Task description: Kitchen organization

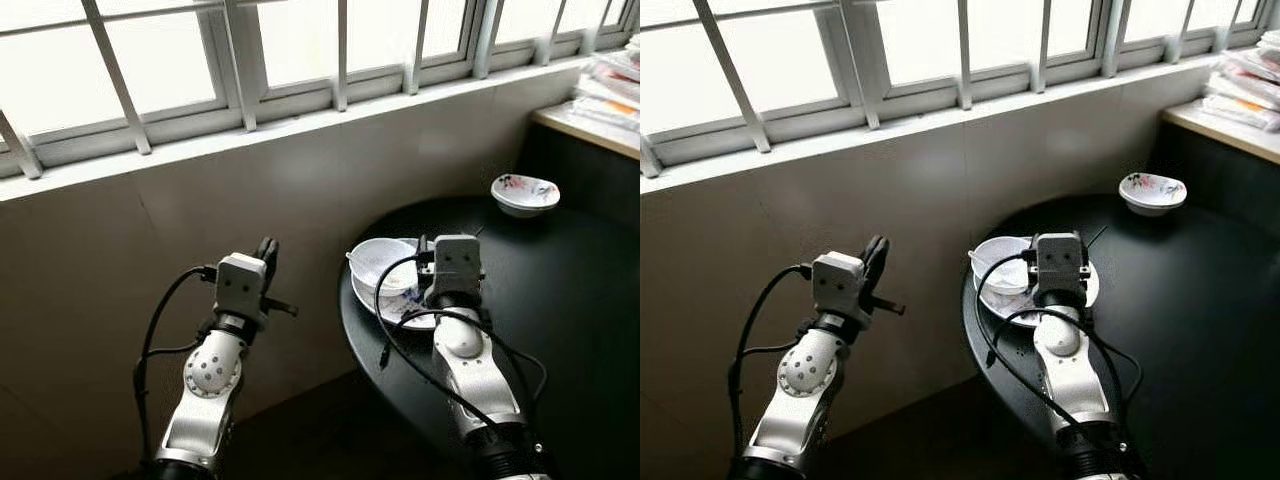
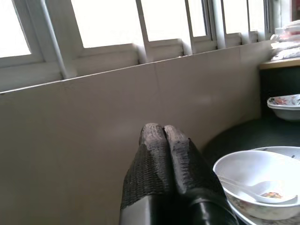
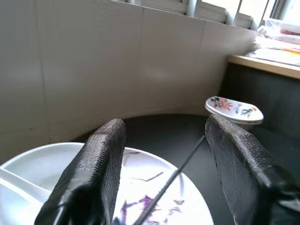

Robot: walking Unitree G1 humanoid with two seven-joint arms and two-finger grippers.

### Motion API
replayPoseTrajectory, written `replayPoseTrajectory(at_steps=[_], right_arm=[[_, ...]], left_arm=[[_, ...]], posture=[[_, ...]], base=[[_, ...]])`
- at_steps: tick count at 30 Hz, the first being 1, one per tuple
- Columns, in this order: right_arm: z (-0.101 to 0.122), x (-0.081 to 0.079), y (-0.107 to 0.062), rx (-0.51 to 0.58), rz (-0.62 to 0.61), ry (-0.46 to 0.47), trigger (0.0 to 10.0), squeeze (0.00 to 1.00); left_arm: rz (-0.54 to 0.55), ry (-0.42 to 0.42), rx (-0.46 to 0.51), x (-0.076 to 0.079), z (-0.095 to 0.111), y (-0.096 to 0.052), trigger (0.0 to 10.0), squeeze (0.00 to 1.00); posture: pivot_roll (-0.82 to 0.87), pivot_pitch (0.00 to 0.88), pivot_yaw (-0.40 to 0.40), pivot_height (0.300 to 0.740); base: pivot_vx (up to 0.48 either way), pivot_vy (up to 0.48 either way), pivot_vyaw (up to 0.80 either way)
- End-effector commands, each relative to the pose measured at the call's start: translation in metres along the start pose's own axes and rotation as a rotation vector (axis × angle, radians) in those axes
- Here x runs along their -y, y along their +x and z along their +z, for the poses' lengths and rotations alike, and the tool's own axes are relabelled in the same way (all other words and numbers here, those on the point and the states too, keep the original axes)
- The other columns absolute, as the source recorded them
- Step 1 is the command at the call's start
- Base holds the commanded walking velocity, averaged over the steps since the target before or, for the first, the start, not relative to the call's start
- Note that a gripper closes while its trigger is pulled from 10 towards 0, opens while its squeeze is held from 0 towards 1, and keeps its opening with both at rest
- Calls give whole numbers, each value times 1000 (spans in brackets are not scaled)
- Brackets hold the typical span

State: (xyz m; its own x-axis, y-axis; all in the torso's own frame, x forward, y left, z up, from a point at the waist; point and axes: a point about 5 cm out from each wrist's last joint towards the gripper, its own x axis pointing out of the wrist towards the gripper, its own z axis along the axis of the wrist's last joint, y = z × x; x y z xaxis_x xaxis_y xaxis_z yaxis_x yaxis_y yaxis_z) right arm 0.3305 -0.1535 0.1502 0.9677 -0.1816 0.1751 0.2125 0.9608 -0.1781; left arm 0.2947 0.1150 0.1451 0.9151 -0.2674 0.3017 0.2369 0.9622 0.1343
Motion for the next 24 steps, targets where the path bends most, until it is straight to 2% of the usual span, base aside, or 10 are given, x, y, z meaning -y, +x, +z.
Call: replayPoseTrajectory(at_steps=[1, 8, 9, 14, 15, 18, 19, 20, 24], right_arm=[[4, -1, 2, 10, -7, 12, 10000, 0], [3, 14, 15, -42, -54, 87, 10000, 0], [0, 21, 20, -71, -78, 120, 10000, 0], [-5, 36, 27, -121, -132, 177, 10000, 0], [-8, 43, 30, -155, -160, 219, 10000, 0], [-12, 46, 32, -191, -164, 255, 10000, 0], [-19, 43, 34, -252, -124, 314, 10000, 0], [-21, 42, 34, -268, -111, 330, 10000, 0], [-24, 35, 36, -299, -37, 337, 10000, 0]], left_arm=[[12, 18, 2, -6, 1, -2, 10000, 0], [12, 18, -2, -6, -1, -2, 10000, 0], [13, 18, -3, -6, -1, -2, 10000, 0], [15, 21, -3, -7, -1, -2, 10000, 0], [17, 22, -5, -7, -1, -2, 10000, 0], [17, 22, -6, -7, -2, -3, 10000, 0], [14, 20, -7, -6, -2, -3, 10000, 0], [13, 19, -8, -5, -2, -3, 10000, 0], [11, 19, -8, -5, -2, -2, 10000, 0]], posture=[[-103, 0, 53, 740], [-102, 0, 51, 740], [-100, 0, 49, 740], [-100, 0, 47, 740], [-101, 0, 47, 740], [-102, 0, 47, 740], [-103, 0, 48, 740], [-104, 0, 48, 740], [-106, 0, 50, 740]], base=[[0, 0, 0], [0, 0, 0], [0, 0, 0], [0, 0, 0], [0, 0, 0], [0, 0, 0], [0, 0, 0], [0, 0, 0], [0, 0, 0]])
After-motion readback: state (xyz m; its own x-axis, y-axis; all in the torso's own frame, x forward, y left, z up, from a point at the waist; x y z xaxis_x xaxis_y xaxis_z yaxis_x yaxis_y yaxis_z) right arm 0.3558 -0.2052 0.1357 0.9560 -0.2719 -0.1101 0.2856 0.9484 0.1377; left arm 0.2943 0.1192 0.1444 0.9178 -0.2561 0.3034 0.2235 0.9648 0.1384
